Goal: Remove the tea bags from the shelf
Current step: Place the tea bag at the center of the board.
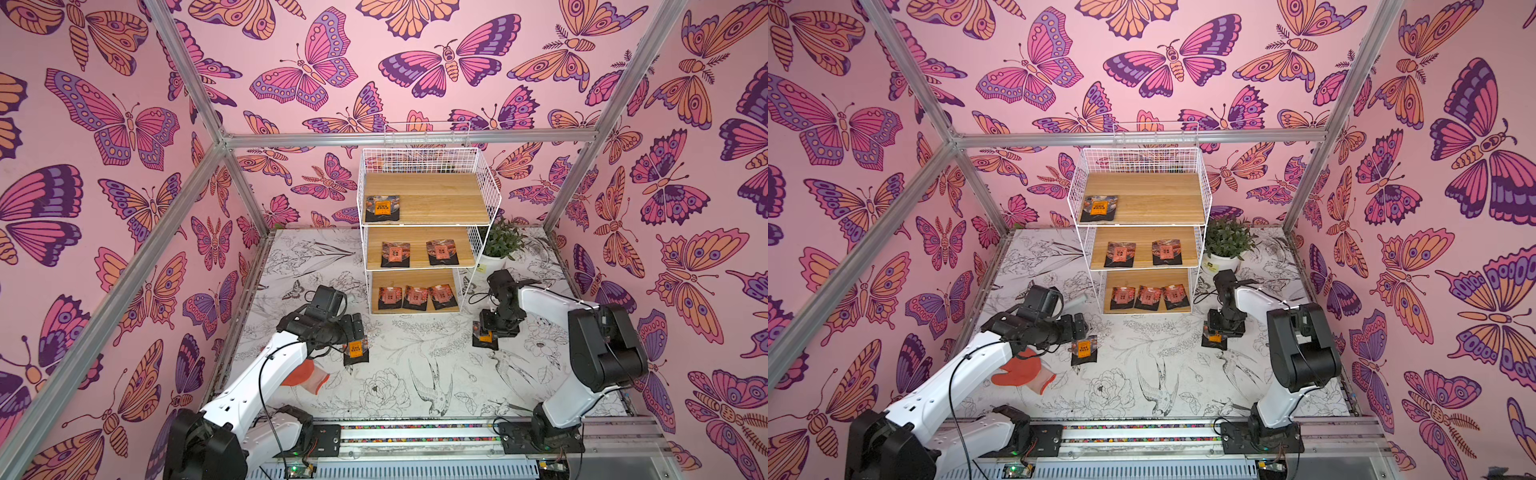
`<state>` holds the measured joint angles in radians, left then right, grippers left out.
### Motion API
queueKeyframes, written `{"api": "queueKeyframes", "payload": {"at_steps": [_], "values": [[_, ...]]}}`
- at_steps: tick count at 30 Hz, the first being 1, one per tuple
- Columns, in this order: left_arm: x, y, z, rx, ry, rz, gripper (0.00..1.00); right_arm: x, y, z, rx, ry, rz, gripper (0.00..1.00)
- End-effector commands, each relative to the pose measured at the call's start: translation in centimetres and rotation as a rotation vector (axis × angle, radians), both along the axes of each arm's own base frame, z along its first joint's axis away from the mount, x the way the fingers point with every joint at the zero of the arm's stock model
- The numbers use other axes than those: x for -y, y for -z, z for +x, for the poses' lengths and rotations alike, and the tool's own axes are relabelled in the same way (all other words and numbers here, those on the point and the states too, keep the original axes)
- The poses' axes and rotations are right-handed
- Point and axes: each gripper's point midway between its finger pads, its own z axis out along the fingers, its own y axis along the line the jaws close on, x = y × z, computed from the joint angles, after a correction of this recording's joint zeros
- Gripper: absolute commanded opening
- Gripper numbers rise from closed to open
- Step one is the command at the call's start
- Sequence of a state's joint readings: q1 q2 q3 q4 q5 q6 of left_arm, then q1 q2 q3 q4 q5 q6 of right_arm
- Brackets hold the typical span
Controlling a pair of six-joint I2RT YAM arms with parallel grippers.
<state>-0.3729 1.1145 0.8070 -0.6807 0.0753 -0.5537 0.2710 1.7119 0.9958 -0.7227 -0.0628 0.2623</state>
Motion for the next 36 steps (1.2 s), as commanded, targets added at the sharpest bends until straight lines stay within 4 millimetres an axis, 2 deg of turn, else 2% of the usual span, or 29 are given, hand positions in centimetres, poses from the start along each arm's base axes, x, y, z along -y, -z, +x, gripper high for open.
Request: {"api": "queueKeyframes", "payload": {"at_steps": [1,5,10,17,20,24,29,36], "values": [[-0.2,0.2,-0.2,-0.001,0.010,0.006,0.97,1.6,0.9,-0.4,-0.040,-0.034,-0.106,0.59],[-0.2,0.2,-0.1,-0.002,0.015,0.010,0.97,2.7,0.3,-0.1,-0.024,-0.032,-0.172,0.60],[-0.2,0.3,-0.1,-0.005,0.011,0.012,0.97,3.6,-1.4,0.5,0.024,-0.019,-0.222,0.64],[-0.2,-0.1,-0.1,0.010,0.011,0.006,0.97,1.8,-3.0,0.7,0.064,0.004,-0.112,0.65],[-0.3,-0.4,-0.1,0.023,0.007,0.008,0.97,0.3,-3.8,0.8,0.102,-0.010,-0.063,0.64],[-0.3,-0.4,-0.2,0.022,0.008,0.001,0.97,-1.8,-3.9,0.2,0.108,-0.020,0.002,0.54],[-0.3,-0.5,-0.3,0.024,0.006,-0.006,0.97,-3.6,-2.8,-0.4,0.101,-0.027,0.041,0.40],[-0.3,-0.3,-0.5,0.019,0.005,-0.004,0.97,-4.7,-1.1,-1.1,0.087,-0.013,0.081,0.23]]}}
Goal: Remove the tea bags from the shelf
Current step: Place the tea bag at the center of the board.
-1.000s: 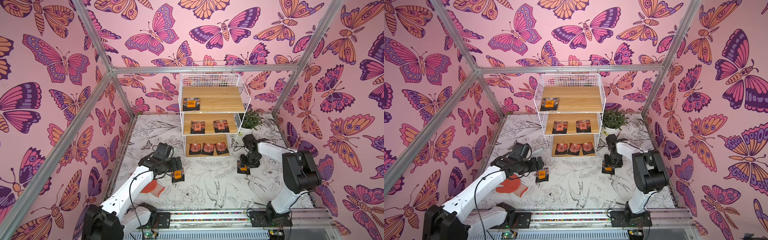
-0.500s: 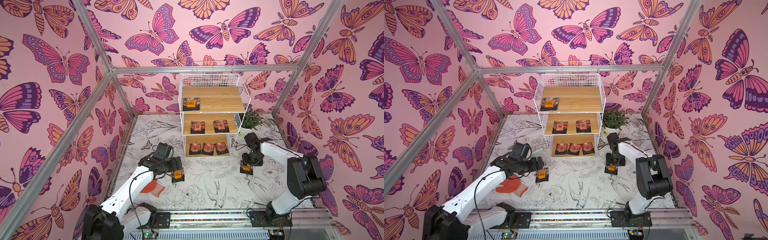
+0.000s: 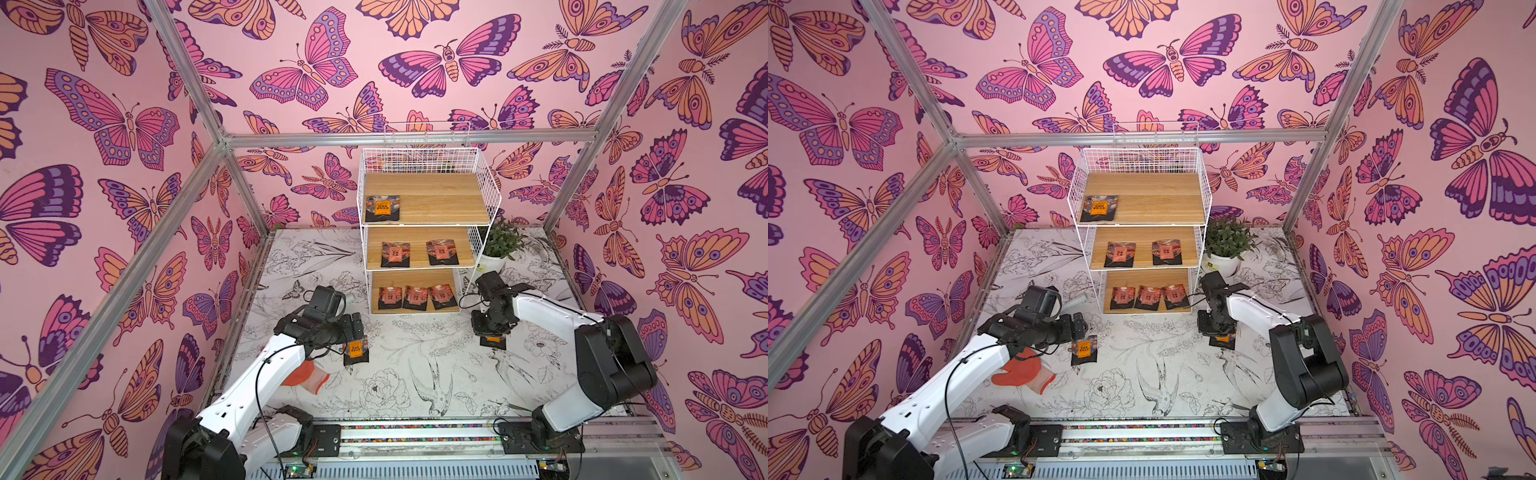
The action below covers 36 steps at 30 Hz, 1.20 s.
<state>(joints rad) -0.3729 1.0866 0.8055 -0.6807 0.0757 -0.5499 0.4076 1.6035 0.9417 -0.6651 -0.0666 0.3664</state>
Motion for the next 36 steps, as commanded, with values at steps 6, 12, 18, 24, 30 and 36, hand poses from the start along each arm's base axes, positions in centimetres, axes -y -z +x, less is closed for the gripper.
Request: {"api": "queueKeyframes", "payload": {"at_steps": [6,12,18,24,30,36], "values": [[-0.3,0.4,-0.4,-0.008,0.000,0.005,0.97,-0.3,1.8,-0.8,-0.039,0.029,0.009,0.20],[-0.3,0.5,-0.5,-0.012,0.002,0.007,0.97,1.0,2.5,-1.6,-0.056,0.037,-0.056,0.22],[-0.4,0.5,-0.5,-0.010,0.000,0.007,0.97,1.5,2.3,-1.9,-0.066,0.036,-0.079,0.22],[-0.4,0.4,-0.5,-0.006,-0.001,0.005,0.97,1.7,1.3,-1.6,-0.045,0.039,-0.089,0.22],[-0.3,0.2,-0.5,-0.005,0.002,0.000,0.97,2.0,0.7,-1.7,-0.038,0.034,-0.105,0.22],[-0.6,-0.8,-0.9,0.013,-0.004,0.003,0.96,1.1,-2.2,-1.1,0.037,0.035,-0.034,0.22]]}}
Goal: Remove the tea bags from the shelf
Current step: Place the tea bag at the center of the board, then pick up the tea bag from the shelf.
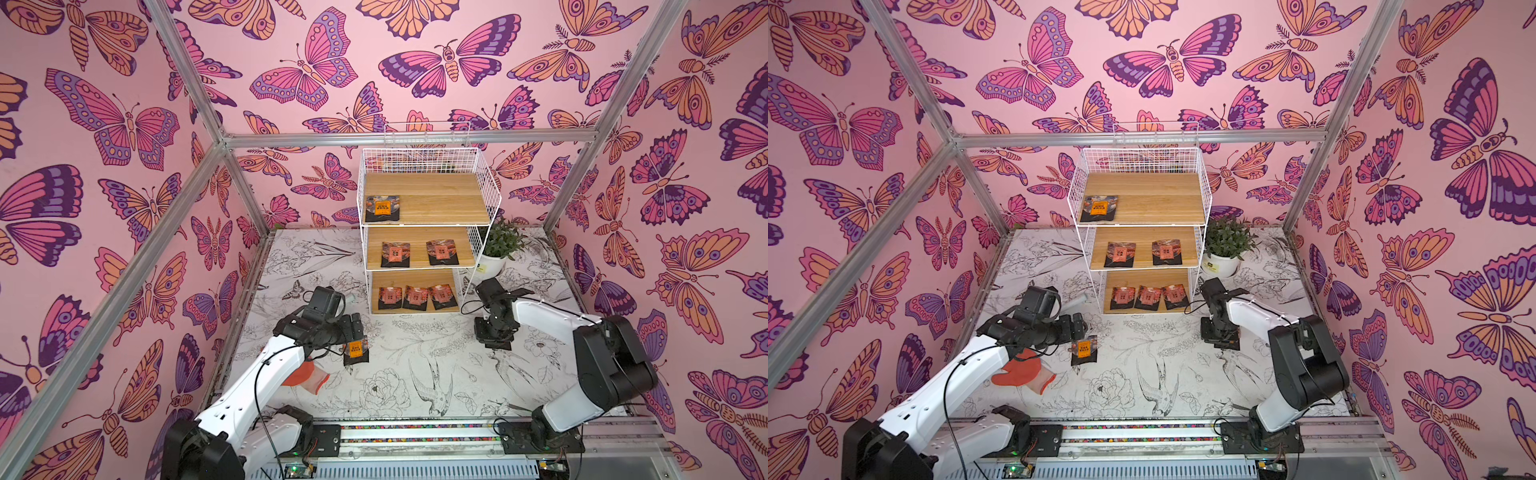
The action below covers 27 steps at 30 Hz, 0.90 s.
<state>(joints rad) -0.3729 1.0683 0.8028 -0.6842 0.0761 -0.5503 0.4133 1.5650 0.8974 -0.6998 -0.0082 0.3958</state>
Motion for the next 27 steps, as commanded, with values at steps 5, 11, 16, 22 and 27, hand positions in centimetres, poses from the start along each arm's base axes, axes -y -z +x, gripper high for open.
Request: {"api": "queueKeyframes", "payload": {"at_steps": [5,11,16,22,27], "values": [[-1.6,-3.9,-1.5,0.055,-0.025,0.030,0.95,-0.7,-5.6,1.3,0.136,0.004,0.064,0.23],[-1.8,-10.5,-3.4,0.149,-0.008,0.052,0.93,-1.4,-6.1,1.9,0.157,-0.006,0.105,0.26],[0.0,-15.0,-4.6,0.208,0.063,0.150,0.92,-2.2,-6.4,2.4,0.183,-0.016,0.144,0.27],[4.4,-20.3,-4.1,0.301,0.156,0.228,0.91,-2.5,-6.6,2.9,0.198,-0.027,0.169,0.29],[8.0,-23.1,-3.1,0.337,0.230,0.293,0.92,-2.9,-7.6,2.4,0.217,-0.041,0.214,0.29]]}}
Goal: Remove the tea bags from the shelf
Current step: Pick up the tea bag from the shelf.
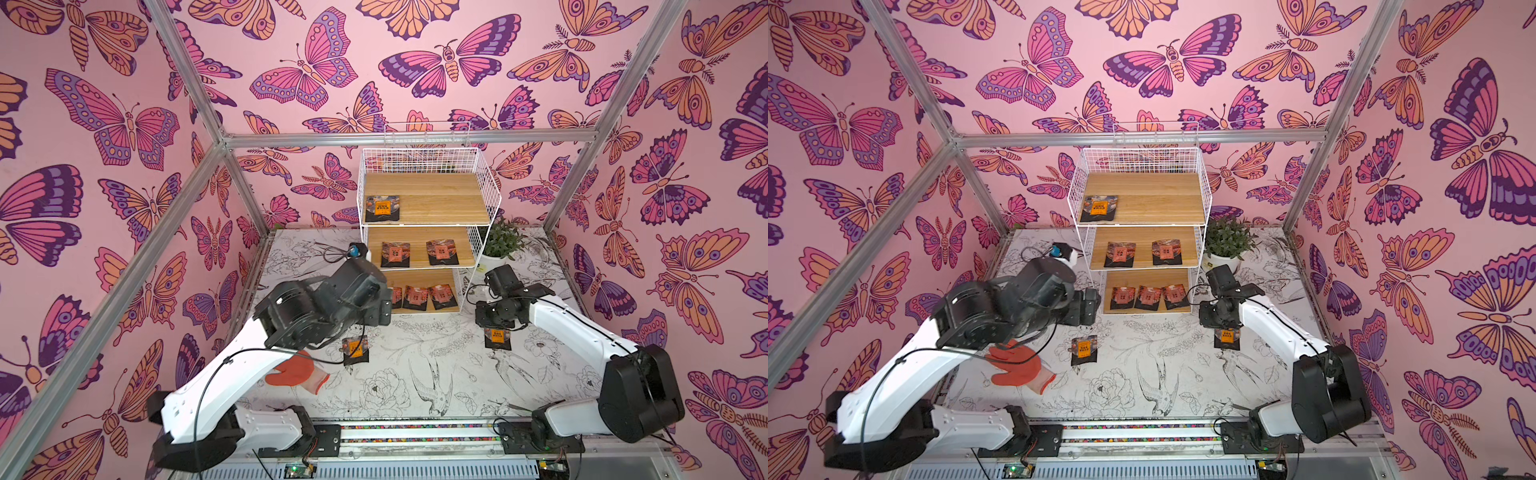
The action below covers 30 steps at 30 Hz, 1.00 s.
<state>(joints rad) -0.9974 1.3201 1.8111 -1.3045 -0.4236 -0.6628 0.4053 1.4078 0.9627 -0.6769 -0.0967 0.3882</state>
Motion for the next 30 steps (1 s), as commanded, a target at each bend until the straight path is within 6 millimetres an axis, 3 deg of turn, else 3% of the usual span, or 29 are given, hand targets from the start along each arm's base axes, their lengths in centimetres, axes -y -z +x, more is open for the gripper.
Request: {"api": "queueKeyframes", "payload": {"at_steps": [1,5,7,12,16,18,24,30], "values": [[-0.8,-0.7,0.4,0.026,-0.023,0.113,0.92,-0.4,-1.4,-0.4,0.030,-0.028,0.045,0.29],[-1.0,-1.4,0.5,0.047,-0.031,0.108,0.92,-1.7,-4.2,-1.5,0.072,-0.082,0.093,0.29],[-1.5,-1.3,0.5,0.057,-0.048,0.115,0.93,-3.3,-6.7,-2.5,0.125,-0.140,0.107,0.29],[-3.0,-0.2,0.4,0.043,-0.079,0.135,0.95,-7.6,-14.1,-4.6,0.272,-0.267,0.152,0.30],[-6.2,1.4,0.3,0.023,-0.155,0.136,0.95,-12.0,-21.5,-6.8,0.391,-0.381,0.316,0.31],[-7.3,2.8,0.2,-0.003,-0.180,0.130,0.95,-13.1,-24.6,-7.2,0.461,-0.404,0.349,0.32],[-8.2,6.2,0.7,-0.061,-0.204,0.030,0.95,-15.0,-31.3,-6.0,0.592,-0.434,0.369,0.33],[-7.9,8.4,1.5,-0.105,-0.191,0.014,0.95,-19.4,-34.9,-3.9,0.658,-0.477,0.355,0.40]]}}
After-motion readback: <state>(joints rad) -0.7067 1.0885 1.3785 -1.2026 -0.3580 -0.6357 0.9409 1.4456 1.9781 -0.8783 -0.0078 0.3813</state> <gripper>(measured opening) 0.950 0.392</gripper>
